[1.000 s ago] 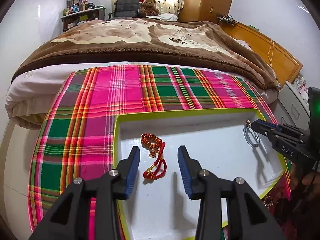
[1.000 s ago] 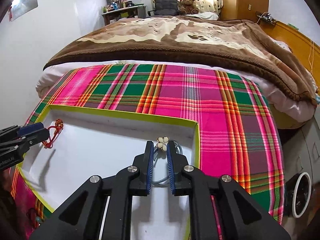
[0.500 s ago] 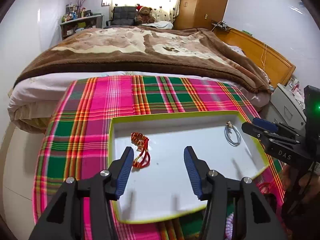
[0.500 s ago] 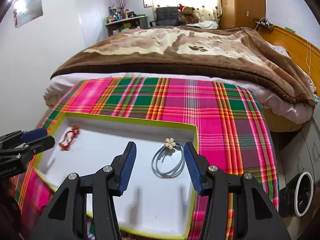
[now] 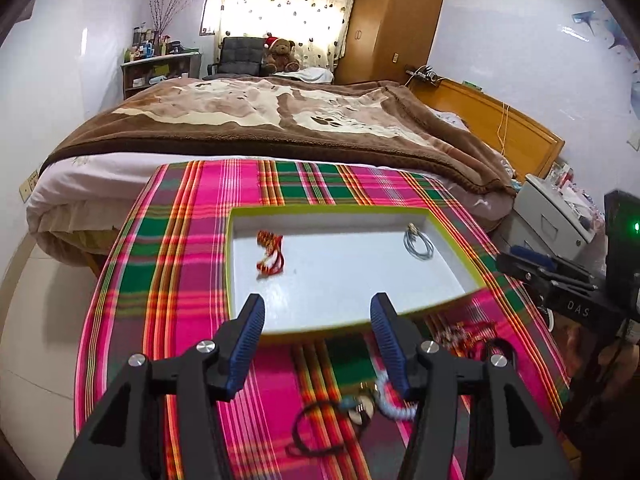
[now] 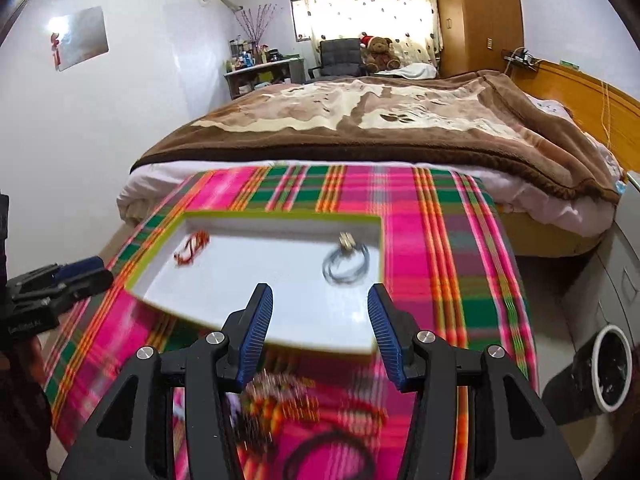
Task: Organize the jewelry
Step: 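Grasp the black band with the right gripper while the left gripper grasps the black teal-bead cord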
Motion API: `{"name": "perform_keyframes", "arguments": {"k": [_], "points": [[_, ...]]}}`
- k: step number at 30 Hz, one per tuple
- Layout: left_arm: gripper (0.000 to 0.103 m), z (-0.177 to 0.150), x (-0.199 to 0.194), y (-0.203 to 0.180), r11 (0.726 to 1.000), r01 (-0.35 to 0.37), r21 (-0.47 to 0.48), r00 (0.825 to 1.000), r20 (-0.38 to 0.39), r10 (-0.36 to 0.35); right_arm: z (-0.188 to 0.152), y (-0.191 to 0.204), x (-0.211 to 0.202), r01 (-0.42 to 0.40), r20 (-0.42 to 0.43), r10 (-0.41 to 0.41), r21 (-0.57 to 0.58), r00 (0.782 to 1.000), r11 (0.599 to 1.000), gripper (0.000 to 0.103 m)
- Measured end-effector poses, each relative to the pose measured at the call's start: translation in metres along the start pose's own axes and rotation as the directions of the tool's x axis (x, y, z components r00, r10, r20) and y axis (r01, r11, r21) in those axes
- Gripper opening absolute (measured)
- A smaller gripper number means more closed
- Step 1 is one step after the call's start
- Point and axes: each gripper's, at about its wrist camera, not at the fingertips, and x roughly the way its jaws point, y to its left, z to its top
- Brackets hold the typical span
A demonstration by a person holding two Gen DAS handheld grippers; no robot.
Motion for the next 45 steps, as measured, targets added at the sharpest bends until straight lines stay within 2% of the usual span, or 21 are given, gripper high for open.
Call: {"name": "perform_keyframes", "arguments": {"k": [7, 9, 13, 15, 22, 30, 31, 33, 34, 40, 45], "points": [[0.057, -0.031, -0.013, 0.003, 1.000, -0.002, -0.013, 1.000, 0.002, 0.002, -0.043, -0.010, -0.021, 0.063, -0.041, -0.062, 0.014, 0.997, 0.998, 0.050], [0.057, -0.038, -0.014, 0.006, 0.999, 0.021, -0.028, 1.000, 0.001, -0.021, -0.052, -0.014, -0.024, 0.074, -0.055, -0.072, 0.038, 0.996, 0.997, 0.050], [0.057, -0.050, -0.015, 0.009, 0.998, 0.021, -0.056, 1.000, -0.018, -0.022, -0.067, -0.020, -0.018, 0.103, -0.094, -0.097, 0.065, 0.991, 0.993, 0.050], [0.057, -0.056, -0.016, 0.011, 0.997, 0.025, -0.068, 0.999, -0.027, -0.027, -0.073, -0.023, -0.013, 0.089, -0.114, -0.081, 0.064, 0.990, 0.994, 0.050], [0.057, -0.069, -0.017, 0.016, 0.997, 0.008, -0.083, 0.999, -0.047, -0.012, -0.081, -0.026, 0.010, 0.106, -0.200, -0.104, 0.000, 0.974, 0.994, 0.050], [0.057, -0.074, -0.018, 0.022, 0.996, 0.004, -0.089, 0.999, -0.052, -0.009, -0.083, -0.021, 0.014, 0.112, -0.206, -0.116, -0.030, 0.972, 0.993, 0.050], [0.057, -0.074, -0.018, 0.022, 0.996, 0.005, -0.089, 0.999, -0.052, -0.010, -0.084, -0.021, 0.014, 0.110, -0.202, -0.114, -0.033, 0.973, 0.993, 0.047], [0.057, -0.075, -0.016, 0.025, 0.995, -0.003, -0.095, 0.998, -0.059, -0.002, -0.085, -0.019, 0.012, 0.107, -0.192, -0.111, -0.034, 0.975, 0.994, 0.023], [0.057, -0.075, -0.016, 0.026, 0.995, -0.005, -0.097, 0.998, -0.059, -0.001, -0.084, -0.019, 0.012, 0.099, -0.192, -0.103, -0.029, 0.976, 0.995, 0.018], [0.057, -0.076, -0.012, 0.024, 0.997, -0.005, -0.075, 0.997, -0.080, -0.001, -0.085, -0.024, 0.005, 0.086, -0.171, -0.085, 0.000, 0.981, 0.996, 0.013], [0.057, -0.075, -0.008, 0.006, 0.999, 0.049, -0.022, 0.994, -0.093, -0.051, -0.083, -0.034, -0.011, 0.094, -0.128, -0.085, 0.062, 0.988, 0.994, 0.007]]}}
